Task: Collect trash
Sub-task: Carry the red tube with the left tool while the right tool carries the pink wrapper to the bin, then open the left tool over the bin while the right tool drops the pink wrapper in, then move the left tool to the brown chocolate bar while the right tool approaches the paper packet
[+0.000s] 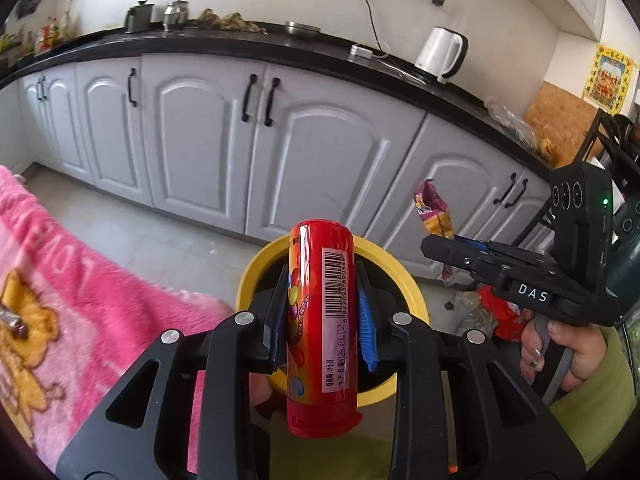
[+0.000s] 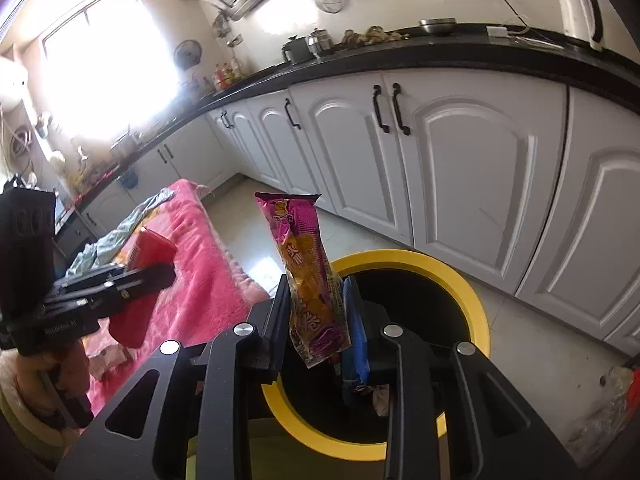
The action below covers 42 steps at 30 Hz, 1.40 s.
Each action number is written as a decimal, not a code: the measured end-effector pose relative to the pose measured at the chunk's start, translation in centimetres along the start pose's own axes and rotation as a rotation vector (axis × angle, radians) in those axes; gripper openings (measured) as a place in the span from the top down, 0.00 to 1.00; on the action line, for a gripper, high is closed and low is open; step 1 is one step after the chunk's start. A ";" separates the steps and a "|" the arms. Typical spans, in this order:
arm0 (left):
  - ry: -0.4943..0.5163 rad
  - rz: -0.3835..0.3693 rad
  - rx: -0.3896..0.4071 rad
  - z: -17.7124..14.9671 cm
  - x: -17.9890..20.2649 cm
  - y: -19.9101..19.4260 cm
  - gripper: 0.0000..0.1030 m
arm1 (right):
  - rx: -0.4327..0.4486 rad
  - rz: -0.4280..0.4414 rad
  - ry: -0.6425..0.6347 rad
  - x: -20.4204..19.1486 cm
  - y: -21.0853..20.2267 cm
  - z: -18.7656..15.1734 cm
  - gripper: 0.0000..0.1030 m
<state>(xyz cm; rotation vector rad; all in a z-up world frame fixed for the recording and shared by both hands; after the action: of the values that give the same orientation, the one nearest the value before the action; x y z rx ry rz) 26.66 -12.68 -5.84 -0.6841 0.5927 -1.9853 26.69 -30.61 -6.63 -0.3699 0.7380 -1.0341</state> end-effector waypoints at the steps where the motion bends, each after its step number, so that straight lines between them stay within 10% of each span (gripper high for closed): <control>1: 0.000 -0.006 0.001 0.1 0.2 0.5 0.78 | 0.004 -0.008 0.006 0.2 0.1 0.0 0.73; 6: -0.054 -0.018 0.004 0.4 -0.3 2.5 0.49 | 0.022 -0.041 0.054 1.7 0.2 0.0 0.56; 20: -0.110 0.088 0.019 -0.7 -4.3 -0.1 0.17 | 0.023 -0.031 0.031 0.3 0.2 -0.2 0.42; 42: -0.264 0.253 0.132 -2.4 -14.8 -10.5 0.15 | -0.072 0.134 -0.326 -15.3 2.6 -3.3 0.31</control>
<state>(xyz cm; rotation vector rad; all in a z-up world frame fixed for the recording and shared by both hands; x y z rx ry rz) 24.83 5.51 -4.16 -0.7363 0.3651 -1.6501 21.35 -15.78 -4.73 -0.5305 0.4994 -0.7975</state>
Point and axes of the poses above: each gripper's, at about its wrist camera, not at the fingertips, and y roughly the way its jaws point, x to its right, z to its top, the point moved 4 cm from there along y, roughly the way its jaws point, and after that the axes turned 2 degrees about y, right-handed, at the moved point
